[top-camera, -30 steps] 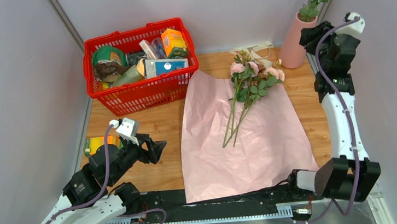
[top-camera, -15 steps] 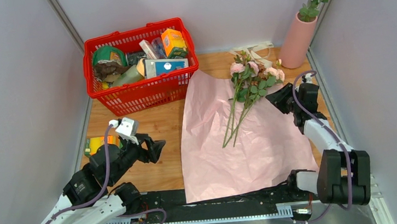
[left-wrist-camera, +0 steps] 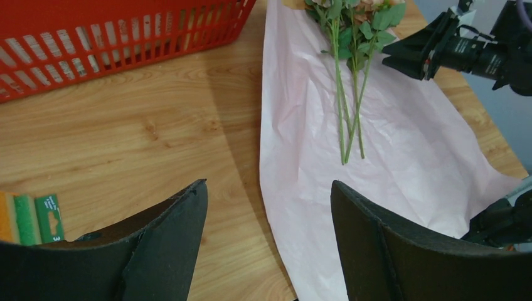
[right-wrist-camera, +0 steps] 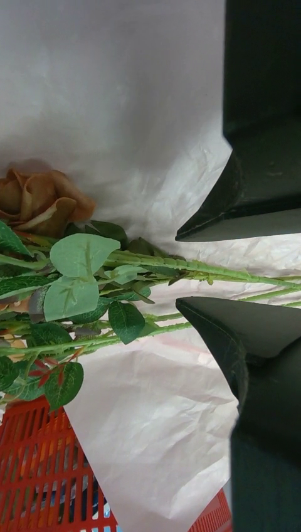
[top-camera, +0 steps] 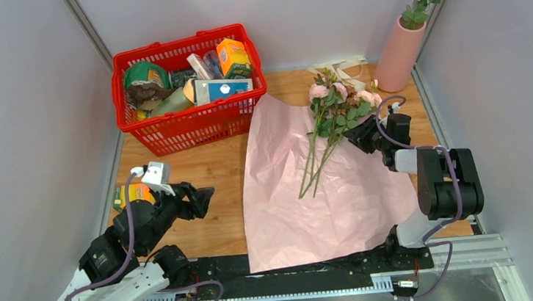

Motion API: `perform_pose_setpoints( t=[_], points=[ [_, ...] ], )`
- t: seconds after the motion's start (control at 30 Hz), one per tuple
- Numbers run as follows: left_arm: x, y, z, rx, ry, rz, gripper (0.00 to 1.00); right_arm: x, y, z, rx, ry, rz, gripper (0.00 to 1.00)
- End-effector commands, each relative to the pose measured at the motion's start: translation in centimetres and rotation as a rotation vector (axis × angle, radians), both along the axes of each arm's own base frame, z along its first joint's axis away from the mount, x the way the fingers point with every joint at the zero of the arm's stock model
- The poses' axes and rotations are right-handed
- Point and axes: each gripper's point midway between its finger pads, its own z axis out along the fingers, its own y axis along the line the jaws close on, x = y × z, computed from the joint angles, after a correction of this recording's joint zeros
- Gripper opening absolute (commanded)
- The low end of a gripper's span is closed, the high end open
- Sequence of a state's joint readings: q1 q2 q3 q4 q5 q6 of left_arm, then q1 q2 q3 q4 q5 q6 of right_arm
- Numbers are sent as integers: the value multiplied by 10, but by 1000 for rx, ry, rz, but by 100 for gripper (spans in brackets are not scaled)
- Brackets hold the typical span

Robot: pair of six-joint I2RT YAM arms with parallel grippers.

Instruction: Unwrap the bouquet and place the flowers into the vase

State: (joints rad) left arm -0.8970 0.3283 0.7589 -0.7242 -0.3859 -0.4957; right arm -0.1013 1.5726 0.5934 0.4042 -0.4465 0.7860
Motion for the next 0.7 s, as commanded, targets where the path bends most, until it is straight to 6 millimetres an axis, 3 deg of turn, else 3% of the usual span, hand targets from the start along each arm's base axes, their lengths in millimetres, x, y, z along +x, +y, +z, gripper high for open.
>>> perform_pose_setpoints(
  t=[0.0,0.17,0.67],
  points=[
    [0,8,3,-56,-26,44,79,23,11,19,14,-107,35,40],
    [-1,14,3,-48,-45,47,79,30,14,6,13,-86,36,40],
    [2,-9,-18,54,30,-29,79,40,10,-7,-7,-78,19,29]
  ],
)
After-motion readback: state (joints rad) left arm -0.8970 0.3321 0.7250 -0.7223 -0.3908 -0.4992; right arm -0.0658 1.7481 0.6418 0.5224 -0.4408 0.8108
